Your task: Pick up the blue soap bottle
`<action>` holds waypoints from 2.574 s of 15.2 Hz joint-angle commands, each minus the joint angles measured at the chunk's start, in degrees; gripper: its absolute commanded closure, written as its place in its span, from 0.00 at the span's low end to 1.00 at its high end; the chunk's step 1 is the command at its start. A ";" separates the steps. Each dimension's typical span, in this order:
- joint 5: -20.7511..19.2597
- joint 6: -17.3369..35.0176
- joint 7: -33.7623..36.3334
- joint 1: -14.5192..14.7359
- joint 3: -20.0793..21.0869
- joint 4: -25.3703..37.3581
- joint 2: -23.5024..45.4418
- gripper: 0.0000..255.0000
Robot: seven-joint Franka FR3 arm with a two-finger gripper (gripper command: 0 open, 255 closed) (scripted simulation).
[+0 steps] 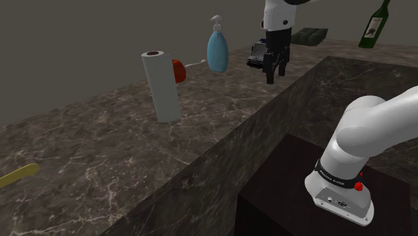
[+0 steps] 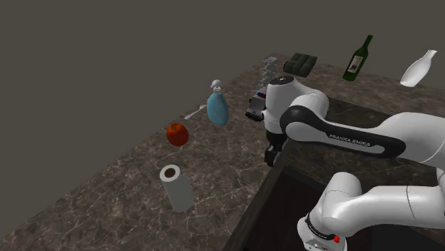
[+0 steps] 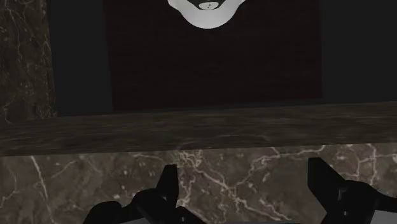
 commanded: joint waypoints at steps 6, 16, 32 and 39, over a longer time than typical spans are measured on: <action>-1.85 10.49 -1.11 -1.06 -0.96 1.87 5.32 0.00; -4.28 28.75 -2.70 -2.76 -2.84 9.29 16.80 0.00; -4.36 49.24 -5.34 -4.27 -5.77 29.90 35.02 0.00; -4.42 54.61 -5.27 -4.38 -5.92 26.28 35.66 0.00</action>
